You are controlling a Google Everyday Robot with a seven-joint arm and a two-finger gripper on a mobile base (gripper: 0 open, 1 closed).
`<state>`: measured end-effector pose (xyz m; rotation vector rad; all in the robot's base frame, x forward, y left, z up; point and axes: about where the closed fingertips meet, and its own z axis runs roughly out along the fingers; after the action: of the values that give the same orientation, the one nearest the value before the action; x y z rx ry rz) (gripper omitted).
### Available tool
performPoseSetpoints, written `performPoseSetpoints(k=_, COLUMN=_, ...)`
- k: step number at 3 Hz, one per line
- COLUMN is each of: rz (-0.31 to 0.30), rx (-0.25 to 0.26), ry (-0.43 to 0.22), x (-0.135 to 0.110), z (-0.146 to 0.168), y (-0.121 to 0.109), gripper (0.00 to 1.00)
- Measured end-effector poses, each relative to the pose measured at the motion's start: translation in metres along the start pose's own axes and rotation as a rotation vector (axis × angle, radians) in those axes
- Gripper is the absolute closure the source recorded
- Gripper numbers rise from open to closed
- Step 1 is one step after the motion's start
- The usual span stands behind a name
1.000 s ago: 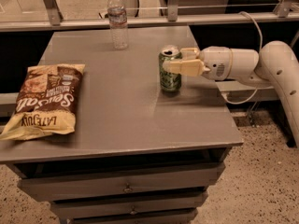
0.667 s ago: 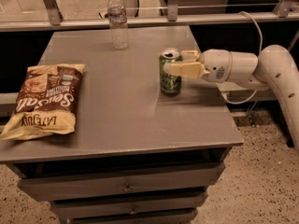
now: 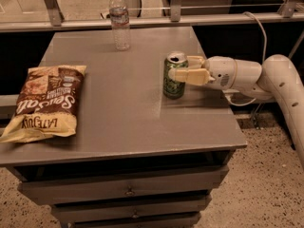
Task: Place green can upright
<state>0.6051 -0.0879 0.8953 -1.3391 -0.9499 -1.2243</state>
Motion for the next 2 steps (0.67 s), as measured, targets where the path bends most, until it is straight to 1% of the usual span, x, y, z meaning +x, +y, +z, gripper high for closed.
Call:
performPoseSetpoints(k=1, rz=0.000, rx=0.003, ry=0.006, x=-0.001, z=-0.004, y=-0.001, gripper=0.00)
performPoseSetpoints(k=2, rz=-0.018, rx=-0.002, ry=-0.018, x=0.005, z=-0.014, y=-0.007, gripper=0.00)
